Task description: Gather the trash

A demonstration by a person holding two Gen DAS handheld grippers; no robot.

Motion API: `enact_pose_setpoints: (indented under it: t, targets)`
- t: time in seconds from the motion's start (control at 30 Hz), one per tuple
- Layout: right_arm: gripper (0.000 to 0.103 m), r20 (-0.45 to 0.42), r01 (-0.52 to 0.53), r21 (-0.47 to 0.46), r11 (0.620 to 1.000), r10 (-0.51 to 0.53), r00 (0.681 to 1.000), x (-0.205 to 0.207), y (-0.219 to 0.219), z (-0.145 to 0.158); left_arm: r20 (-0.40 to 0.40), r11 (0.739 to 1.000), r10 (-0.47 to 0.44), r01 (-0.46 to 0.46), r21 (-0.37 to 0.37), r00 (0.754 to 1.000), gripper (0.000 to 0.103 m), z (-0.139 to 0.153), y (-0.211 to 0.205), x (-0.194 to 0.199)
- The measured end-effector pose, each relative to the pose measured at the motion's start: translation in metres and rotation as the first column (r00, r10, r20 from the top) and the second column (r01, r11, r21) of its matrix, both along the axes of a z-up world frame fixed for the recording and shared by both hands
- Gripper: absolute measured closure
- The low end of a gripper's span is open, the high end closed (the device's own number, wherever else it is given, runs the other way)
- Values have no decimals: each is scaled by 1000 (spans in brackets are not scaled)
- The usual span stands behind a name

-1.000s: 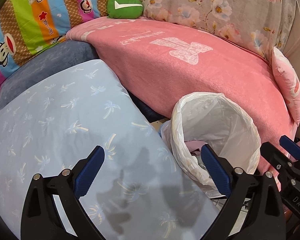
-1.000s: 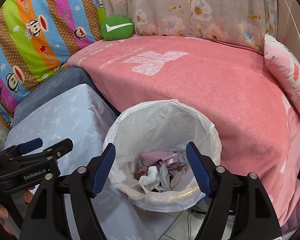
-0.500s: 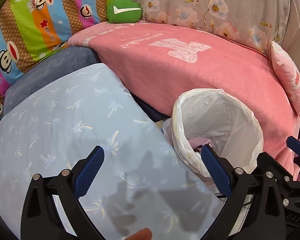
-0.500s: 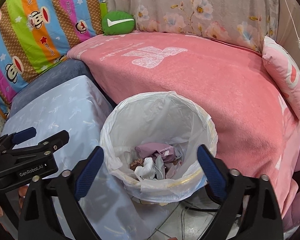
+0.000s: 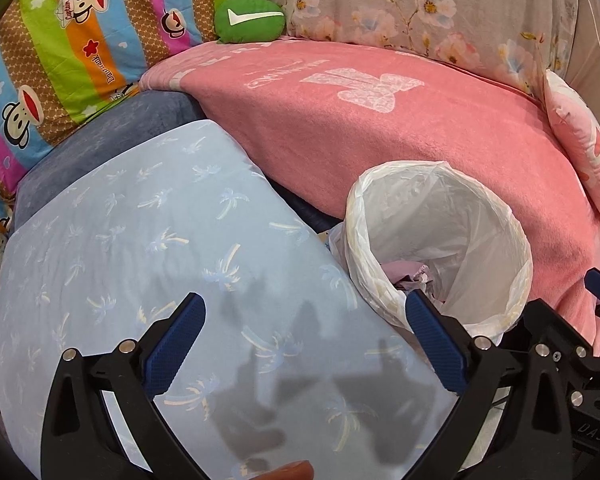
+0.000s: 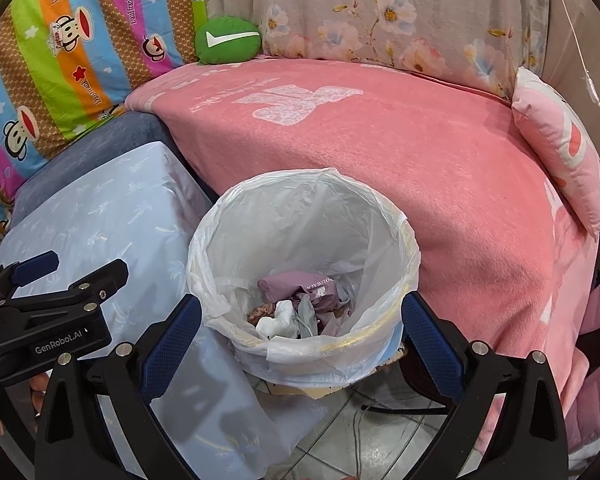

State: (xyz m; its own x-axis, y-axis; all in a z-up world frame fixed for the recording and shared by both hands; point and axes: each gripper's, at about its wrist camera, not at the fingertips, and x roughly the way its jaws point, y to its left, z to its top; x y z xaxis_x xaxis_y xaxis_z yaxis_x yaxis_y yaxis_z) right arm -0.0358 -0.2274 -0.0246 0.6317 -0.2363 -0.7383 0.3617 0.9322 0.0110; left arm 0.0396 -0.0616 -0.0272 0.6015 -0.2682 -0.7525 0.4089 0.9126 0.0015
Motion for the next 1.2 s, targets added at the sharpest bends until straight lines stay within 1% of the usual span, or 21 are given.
enact_pose_setpoints:
  t: [0.47, 1.2]
  targets:
    - [4, -25, 23, -4, 1000, -23, 999, -9, -6, -7, 4, 1000, 7, -7, 20, 1000, 7, -4, -6, -11]
    - [4, -23, 40, 2, 999, -40, 999, -15, -8, -10, 13, 1000, 17, -18, 20, 1000, 7, -4, -5, -21]
